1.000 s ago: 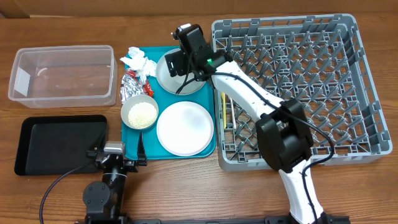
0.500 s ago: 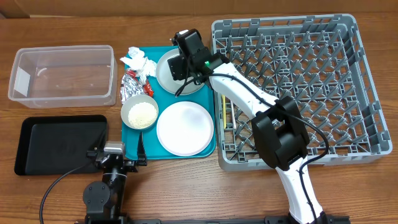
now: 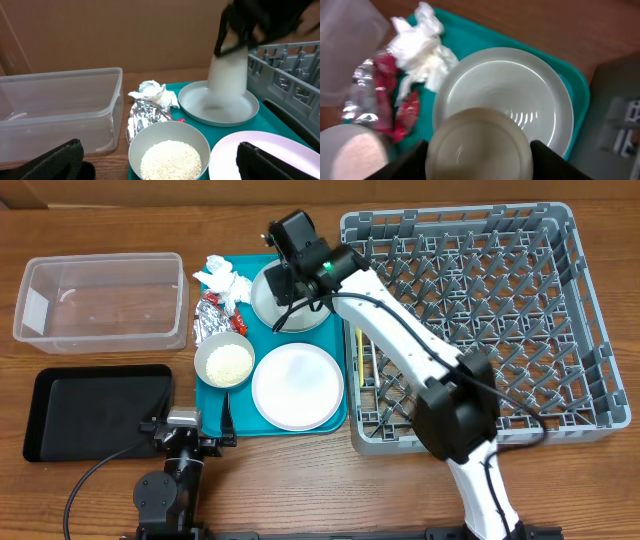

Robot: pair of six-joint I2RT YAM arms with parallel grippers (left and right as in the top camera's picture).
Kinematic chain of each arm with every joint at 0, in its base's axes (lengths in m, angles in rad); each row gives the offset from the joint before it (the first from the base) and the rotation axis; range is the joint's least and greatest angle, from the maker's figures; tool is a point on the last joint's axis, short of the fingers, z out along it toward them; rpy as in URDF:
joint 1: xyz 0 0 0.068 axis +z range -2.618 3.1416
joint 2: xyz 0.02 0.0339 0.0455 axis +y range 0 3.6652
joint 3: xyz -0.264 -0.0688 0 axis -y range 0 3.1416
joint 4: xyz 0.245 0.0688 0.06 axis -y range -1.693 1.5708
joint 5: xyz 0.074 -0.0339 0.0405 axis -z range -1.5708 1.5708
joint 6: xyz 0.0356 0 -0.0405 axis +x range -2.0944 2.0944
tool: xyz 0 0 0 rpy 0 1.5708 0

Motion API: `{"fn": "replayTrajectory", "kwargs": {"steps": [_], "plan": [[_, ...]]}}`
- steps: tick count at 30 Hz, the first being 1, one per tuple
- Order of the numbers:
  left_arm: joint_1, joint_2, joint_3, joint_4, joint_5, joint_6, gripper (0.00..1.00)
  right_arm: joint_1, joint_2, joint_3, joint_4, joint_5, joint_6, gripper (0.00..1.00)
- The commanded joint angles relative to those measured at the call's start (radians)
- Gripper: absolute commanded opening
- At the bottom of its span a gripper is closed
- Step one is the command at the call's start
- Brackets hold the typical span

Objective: Sort waste into correct bins and load items into the dishwasher rack
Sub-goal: 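Carry the white cup into the rack and set it down upside down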

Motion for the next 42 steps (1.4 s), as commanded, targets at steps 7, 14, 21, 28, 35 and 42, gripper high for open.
{"fn": "replayTrajectory", "kwargs": {"steps": [7, 14, 21, 28, 35, 42], "plan": [[0.011, -0.011, -0.003, -0.002, 0.011, 0.012, 1.0, -0.05, -0.414, 0.068, -0.246, 0.068, 0.053, 0.48], [0.011, -0.011, -0.003, -0.002, 0.011, 0.012, 1.0, -0.219, -0.526, 0.068, -0.561, 0.135, 0.142, 0.46], [0.011, -0.011, -0.003, -0.002, 0.011, 0.012, 1.0, -0.544, -0.522, -0.051, -0.676, 0.027, 0.154, 0.45], [0.011, -0.011, -0.003, -0.002, 0.011, 0.012, 1.0, -0.725, -0.522, -0.294, -0.552, -0.056, 0.147, 0.45], [0.011, -0.011, -0.003, -0.002, 0.011, 0.012, 1.0, -0.742, -0.522, -0.539, -0.387, 0.037, 0.18, 0.46], [0.011, -0.011, -0.003, -0.002, 0.011, 0.012, 1.0, -0.742, -0.522, -0.632, -0.31, 0.038, 0.185, 0.46]]}}
